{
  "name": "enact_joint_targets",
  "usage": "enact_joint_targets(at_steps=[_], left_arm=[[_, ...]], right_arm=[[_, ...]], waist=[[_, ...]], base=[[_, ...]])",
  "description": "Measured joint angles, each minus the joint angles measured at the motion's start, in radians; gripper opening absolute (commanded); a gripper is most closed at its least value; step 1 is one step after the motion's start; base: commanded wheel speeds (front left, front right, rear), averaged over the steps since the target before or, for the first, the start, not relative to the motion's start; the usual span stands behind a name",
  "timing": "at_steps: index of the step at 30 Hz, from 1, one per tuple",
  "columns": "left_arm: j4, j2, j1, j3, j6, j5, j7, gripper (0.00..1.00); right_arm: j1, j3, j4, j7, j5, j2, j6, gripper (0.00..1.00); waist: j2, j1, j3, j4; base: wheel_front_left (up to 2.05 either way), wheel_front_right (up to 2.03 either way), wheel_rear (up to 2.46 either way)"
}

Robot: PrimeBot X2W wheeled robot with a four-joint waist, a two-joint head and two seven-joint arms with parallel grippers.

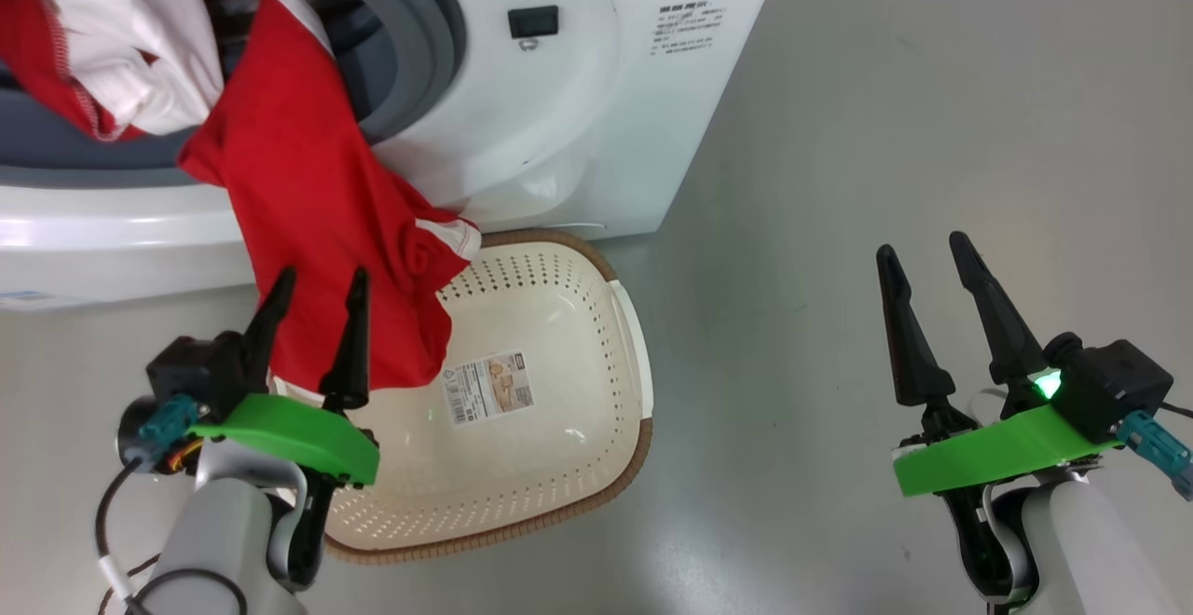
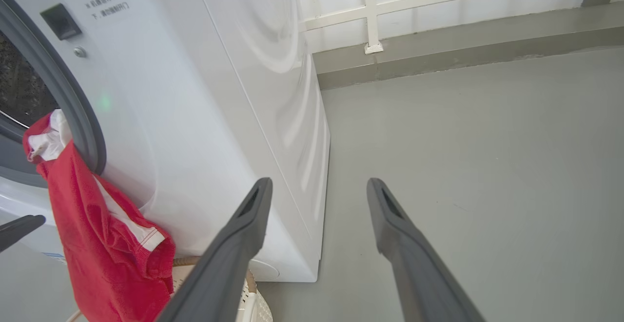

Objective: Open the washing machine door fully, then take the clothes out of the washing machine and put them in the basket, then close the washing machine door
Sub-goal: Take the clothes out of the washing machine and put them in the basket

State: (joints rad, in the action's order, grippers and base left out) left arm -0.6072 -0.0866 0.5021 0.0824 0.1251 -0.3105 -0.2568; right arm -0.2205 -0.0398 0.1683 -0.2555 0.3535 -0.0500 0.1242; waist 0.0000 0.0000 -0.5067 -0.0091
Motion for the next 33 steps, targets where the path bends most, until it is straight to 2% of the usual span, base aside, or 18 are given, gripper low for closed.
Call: enact_joint_targets(at_steps=[11,23,33], left_arm=[[0.184,0.008,-0.085,-0.064,0.0,0.039,0.0,1.0],[0.34,0.014,-0.212,-0.121,0.0,0.038,0.0,1.0],[0.412,0.014,-0.282,-0.136,0.0,0.035,0.0,1.0]], right_arm=[[0.029,0.013,0.005,0.0,-0.014,0.0,0.0,1.0],[0.034,0.018,0.001,0.0,-0.015,0.0,0.0,1.0],[0.034,0.022,-0.002,0.0,-0.019,0.0,0.0,1.0]], waist=[[0.0,0.0,0.053,0.015],[0.0,0.0,0.051,0.016],[0.0,0.0,0.038,0.023]], base=[[0.0,0.0,0.0],[0.0,0.0,0.0],[0.0,0.0,0.0]])
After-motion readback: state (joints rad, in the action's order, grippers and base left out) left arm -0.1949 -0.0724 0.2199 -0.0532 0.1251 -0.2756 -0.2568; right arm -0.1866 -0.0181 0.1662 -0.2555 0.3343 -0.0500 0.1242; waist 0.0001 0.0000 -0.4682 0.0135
